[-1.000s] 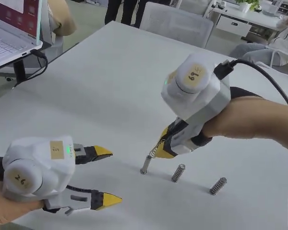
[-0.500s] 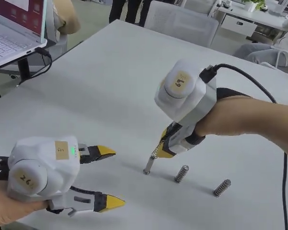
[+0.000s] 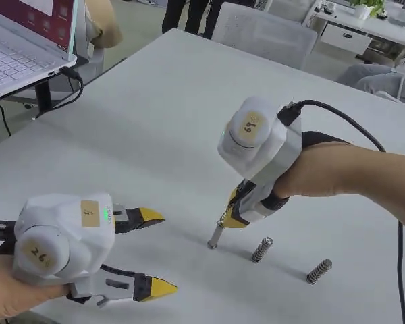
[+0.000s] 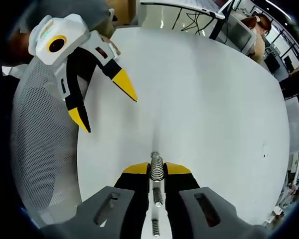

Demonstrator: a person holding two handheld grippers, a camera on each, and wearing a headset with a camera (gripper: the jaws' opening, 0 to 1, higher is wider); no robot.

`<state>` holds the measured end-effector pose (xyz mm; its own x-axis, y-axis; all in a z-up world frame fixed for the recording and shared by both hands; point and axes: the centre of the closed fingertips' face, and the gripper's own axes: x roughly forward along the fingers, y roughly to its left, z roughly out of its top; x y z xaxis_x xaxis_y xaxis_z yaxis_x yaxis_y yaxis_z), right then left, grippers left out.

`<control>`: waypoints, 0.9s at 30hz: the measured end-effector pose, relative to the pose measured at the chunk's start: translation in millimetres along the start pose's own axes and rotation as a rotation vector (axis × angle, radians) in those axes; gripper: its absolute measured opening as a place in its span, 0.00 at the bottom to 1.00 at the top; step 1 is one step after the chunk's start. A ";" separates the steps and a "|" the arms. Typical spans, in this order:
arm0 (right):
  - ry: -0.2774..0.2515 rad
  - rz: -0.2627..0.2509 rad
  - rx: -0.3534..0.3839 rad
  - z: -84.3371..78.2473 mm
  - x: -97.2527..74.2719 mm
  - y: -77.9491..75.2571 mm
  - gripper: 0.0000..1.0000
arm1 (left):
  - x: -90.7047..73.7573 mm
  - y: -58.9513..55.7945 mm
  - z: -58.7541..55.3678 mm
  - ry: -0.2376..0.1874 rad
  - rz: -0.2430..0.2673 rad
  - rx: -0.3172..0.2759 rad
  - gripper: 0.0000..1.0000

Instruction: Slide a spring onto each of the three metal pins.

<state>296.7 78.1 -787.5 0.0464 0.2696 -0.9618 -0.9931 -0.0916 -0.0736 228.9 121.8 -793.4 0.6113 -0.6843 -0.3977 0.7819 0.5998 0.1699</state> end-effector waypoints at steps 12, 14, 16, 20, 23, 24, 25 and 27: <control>0.014 0.008 0.003 -2.7 5.3 0.1 0.08 | 1.0 -1.2 -0.5 -0.006 -0.006 -0.005 0.51; 0.017 0.010 0.004 -2.9 7.8 0.0 0.08 | 1.1 -1.2 -1.3 -0.006 -0.007 -0.005 0.51; 0.024 0.011 0.003 -3.7 11.3 0.0 0.08 | 1.1 -1.0 -1.6 -0.005 -0.006 -0.005 0.51; 0.034 0.014 -0.002 -4.0 15.4 0.8 0.08 | 1.0 0.2 -1.8 -0.006 -0.005 -0.006 0.51; 0.039 0.020 -0.001 -4.3 20.9 1.4 0.08 | 1.2 0.3 -2.1 -0.005 -0.005 -0.006 0.51; 0.042 0.021 0.000 -4.9 22.5 1.4 0.08 | 1.2 0.3 -2.2 -0.005 -0.005 -0.005 0.51; 0.045 0.023 0.002 -6.1 25.1 1.6 0.08 | 1.3 0.2 -2.0 -0.005 -0.005 -0.006 0.51; 0.049 0.023 0.004 -7.2 28.5 1.4 0.08 | 1.3 0.6 -2.1 -0.005 -0.004 -0.006 0.51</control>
<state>297.3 78.8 -816.9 0.0282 0.2204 -0.9750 -0.9944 -0.0934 -0.0499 229.9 122.1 -795.7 0.6087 -0.6887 -0.3938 0.7836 0.5995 0.1629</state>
